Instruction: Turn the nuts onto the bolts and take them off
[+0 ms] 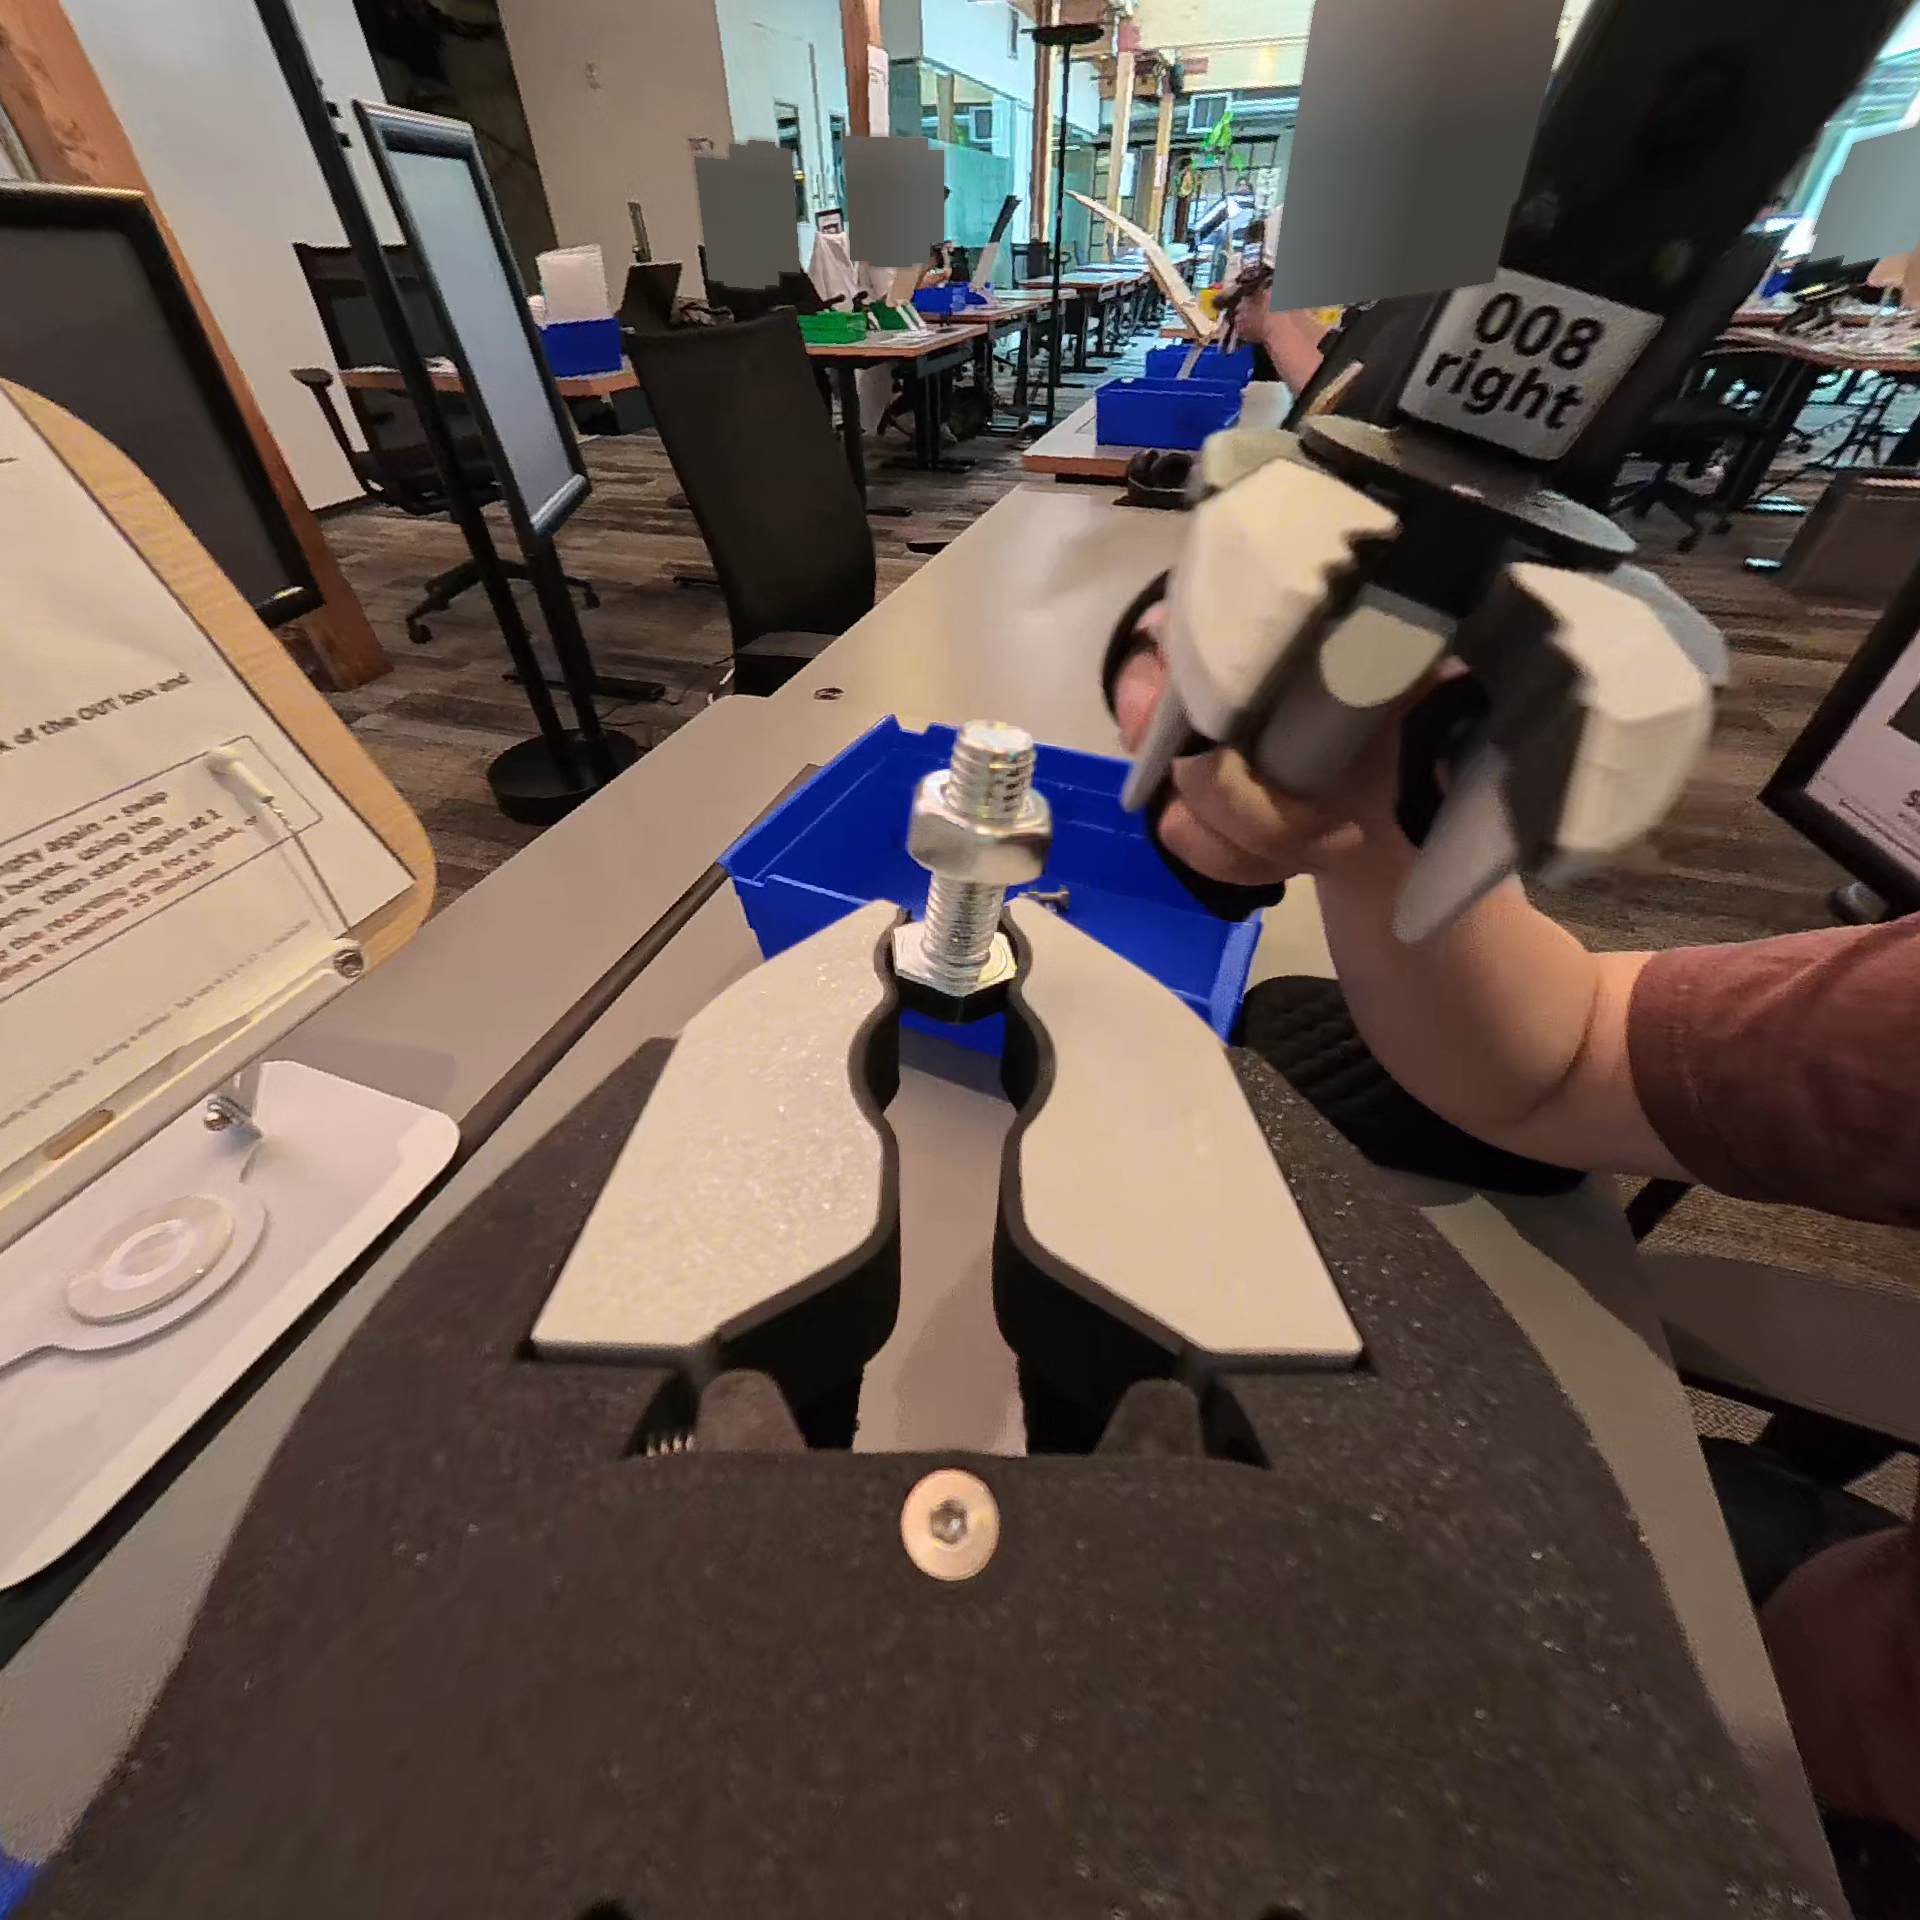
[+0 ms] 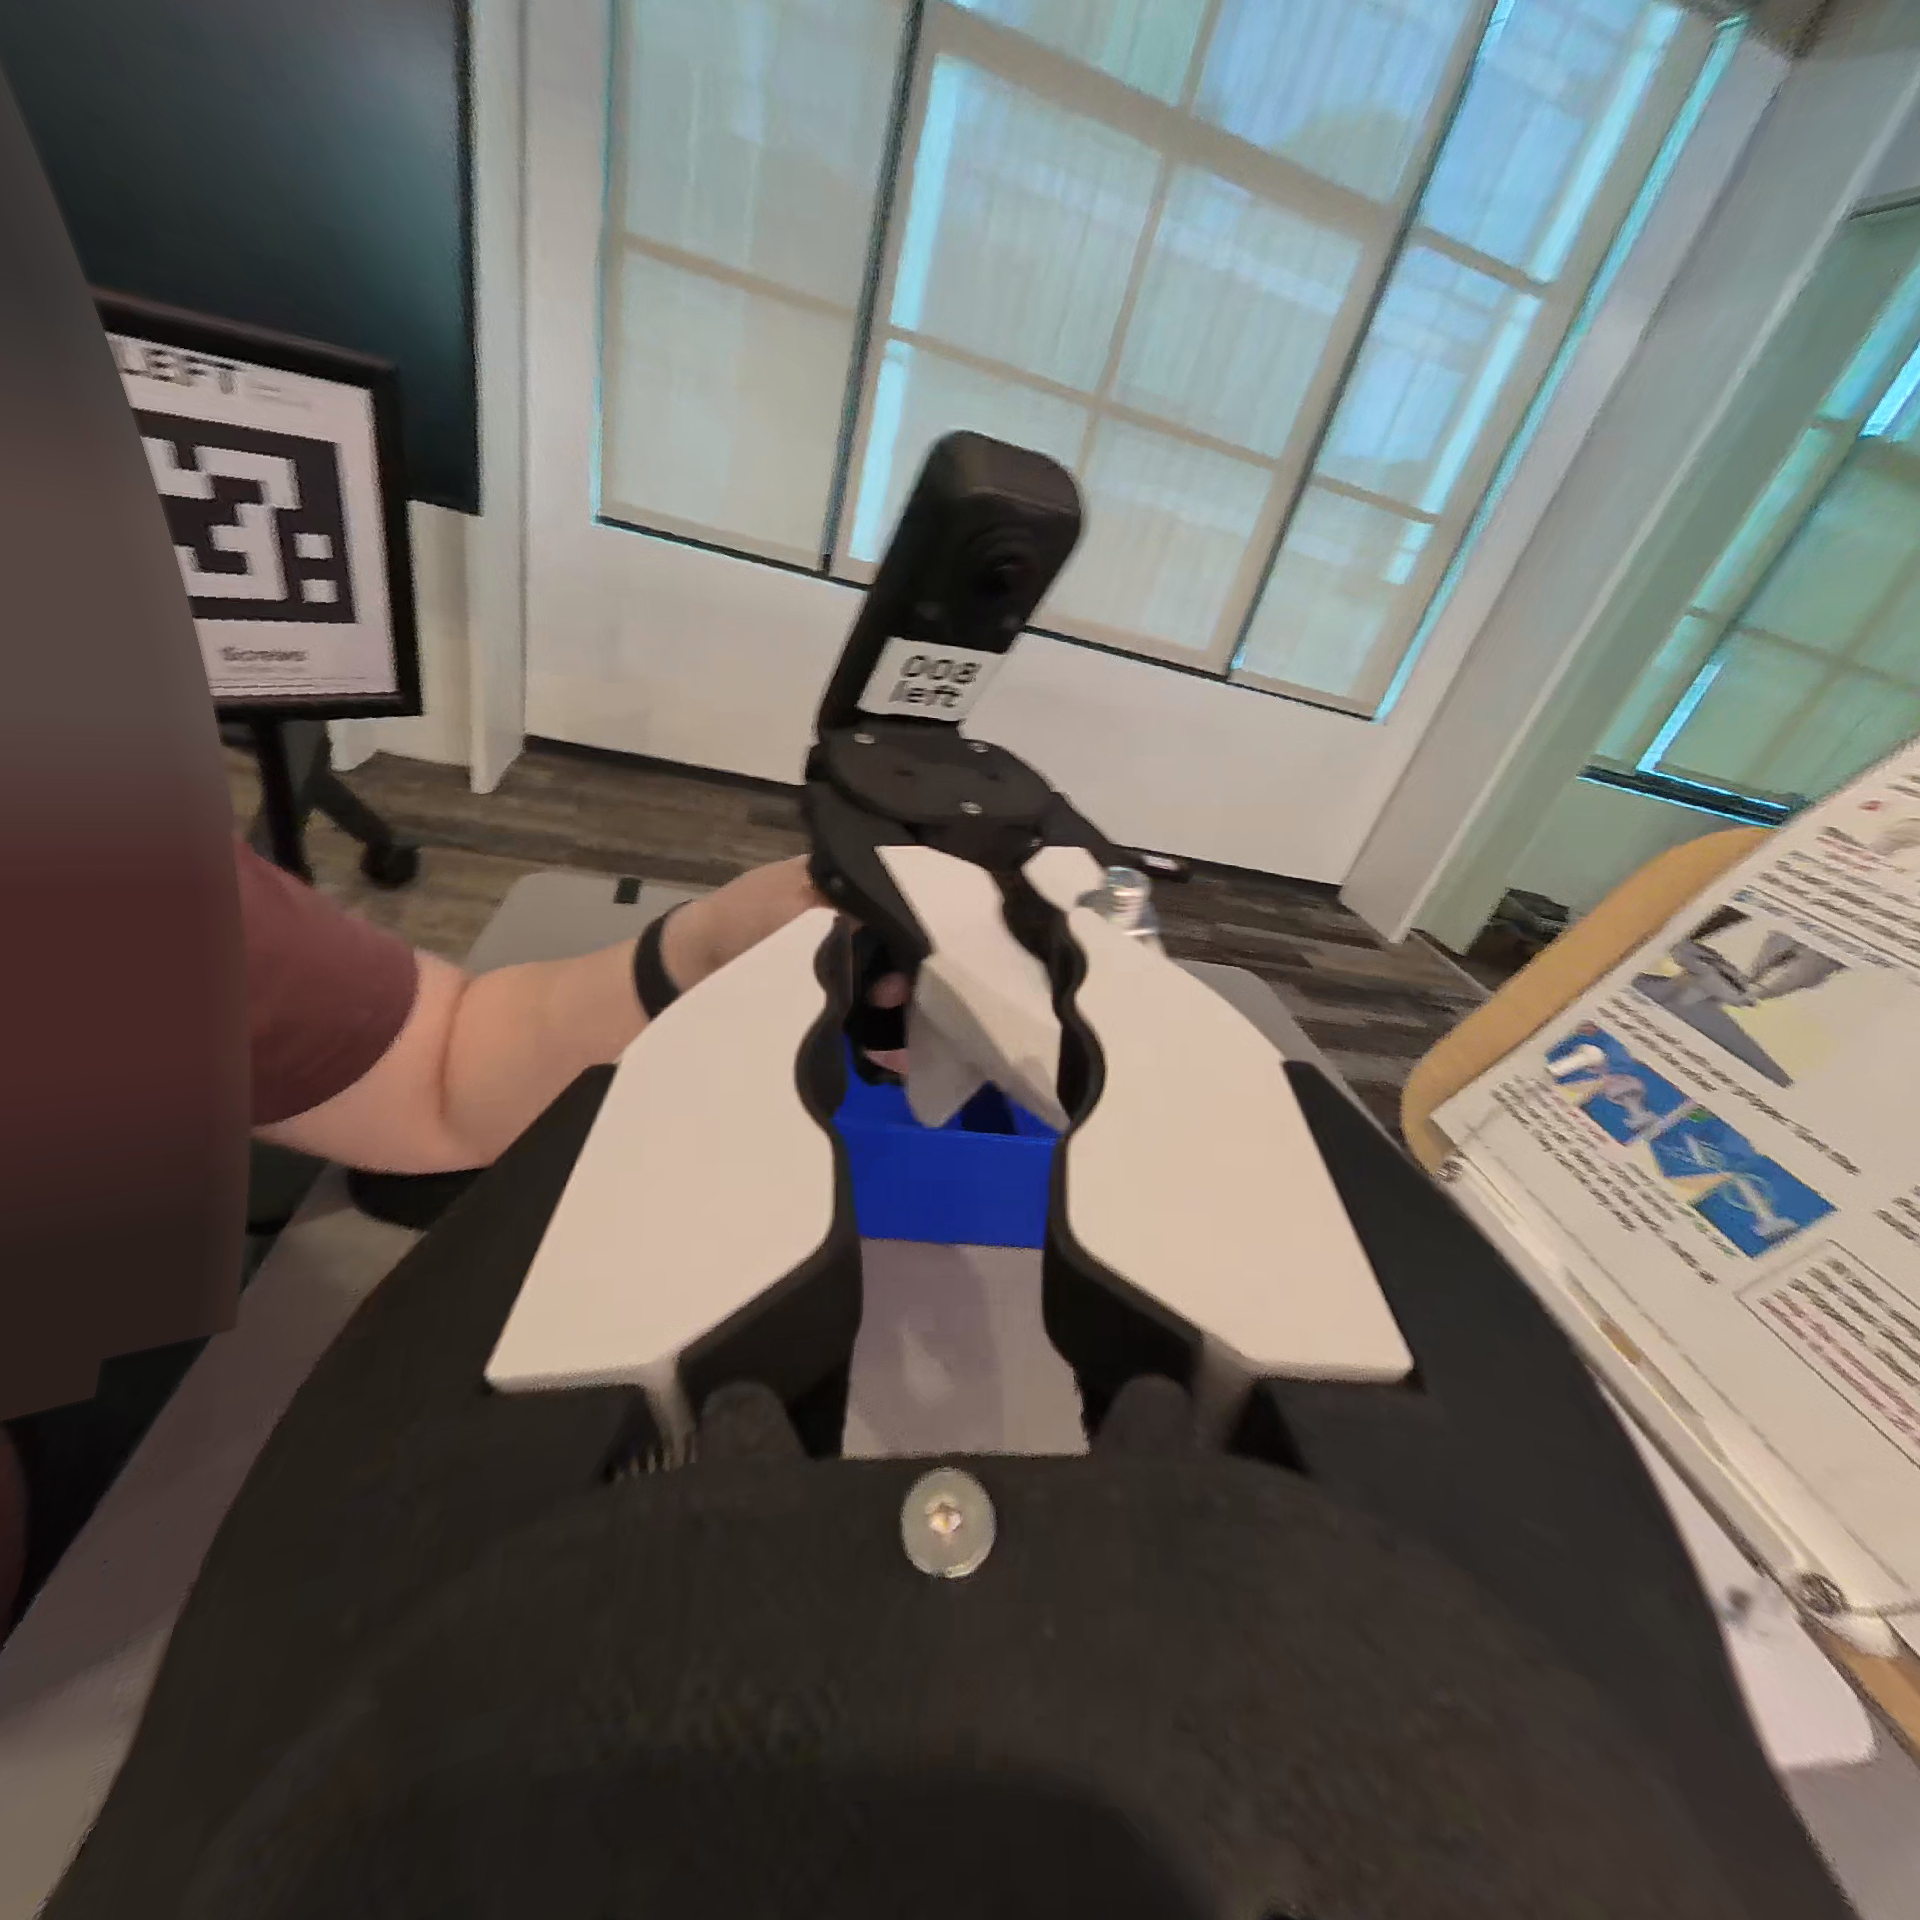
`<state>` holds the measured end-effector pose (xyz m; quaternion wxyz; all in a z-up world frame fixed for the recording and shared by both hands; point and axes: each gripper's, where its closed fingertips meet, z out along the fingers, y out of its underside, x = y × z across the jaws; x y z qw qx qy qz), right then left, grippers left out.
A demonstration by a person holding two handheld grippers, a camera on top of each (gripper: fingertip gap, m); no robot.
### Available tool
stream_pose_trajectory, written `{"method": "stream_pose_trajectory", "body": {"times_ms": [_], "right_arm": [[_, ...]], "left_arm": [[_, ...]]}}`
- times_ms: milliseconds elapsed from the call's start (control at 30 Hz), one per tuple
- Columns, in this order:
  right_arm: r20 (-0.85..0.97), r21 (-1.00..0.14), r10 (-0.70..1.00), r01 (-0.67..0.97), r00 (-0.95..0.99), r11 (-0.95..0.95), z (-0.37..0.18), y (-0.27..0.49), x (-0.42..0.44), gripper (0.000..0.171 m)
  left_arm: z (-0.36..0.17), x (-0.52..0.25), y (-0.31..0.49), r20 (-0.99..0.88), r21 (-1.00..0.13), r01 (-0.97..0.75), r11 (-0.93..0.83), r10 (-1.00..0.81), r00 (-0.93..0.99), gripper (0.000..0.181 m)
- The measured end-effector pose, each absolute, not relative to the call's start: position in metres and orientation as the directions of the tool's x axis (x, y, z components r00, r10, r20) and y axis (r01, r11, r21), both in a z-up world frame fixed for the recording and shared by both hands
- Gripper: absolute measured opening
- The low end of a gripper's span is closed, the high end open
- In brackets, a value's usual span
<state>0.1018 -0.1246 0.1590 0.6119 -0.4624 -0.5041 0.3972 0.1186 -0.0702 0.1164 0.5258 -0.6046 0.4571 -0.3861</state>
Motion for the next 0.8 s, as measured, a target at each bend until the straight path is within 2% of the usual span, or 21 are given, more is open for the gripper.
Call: {"method": "stream_pose_trajectory", "body": {"times_ms": [167,333,400,533,600,733,800], "right_arm": [[0.188,-0.973,0.948,-0.082,0.258,0.215,0.161,-0.103,0.104,0.041],[0.165,-0.986,0.969,-0.008,0.186,0.169,0.147,-0.108,0.096,0.051],[0.187,-0.982,0.973,0.027,0.138,0.185,0.145,-0.116,0.099,0.016],[0.206,-0.978,0.958,0.017,0.201,0.207,0.151,-0.112,0.101,0.025],[0.225,-0.971,0.943,-0.020,0.246,0.237,0.156,-0.107,0.102,0.024],[0.154,-0.980,0.955,-0.082,0.255,0.179,0.157,-0.099,0.101,0.024],[0.131,-0.984,0.961,-0.083,0.242,0.155,0.154,-0.097,0.098,0.017]], "left_arm": [[0.106,0.131,-0.081,-0.056,-0.978,-0.209,0.005,-0.969,0.242,0.014],[0.107,0.130,-0.078,-0.072,-0.977,-0.212,0.015,-0.961,0.267,0.014],[0.110,0.124,-0.072,-0.072,-0.980,-0.200,0.011,-0.951,0.300,0.014],[0.116,0.120,-0.075,-0.047,-0.985,-0.171,-0.001,-0.960,0.277,0.014],[0.114,0.125,-0.078,-0.070,-0.982,-0.189,0.019,-0.960,0.270,0.014],[0.107,0.134,-0.085,-0.084,-0.975,-0.221,0.029,-0.967,0.240,0.014],[0.104,0.136,-0.086,-0.084,-0.973,-0.228,0.030,-0.969,0.232,0.014]]}}
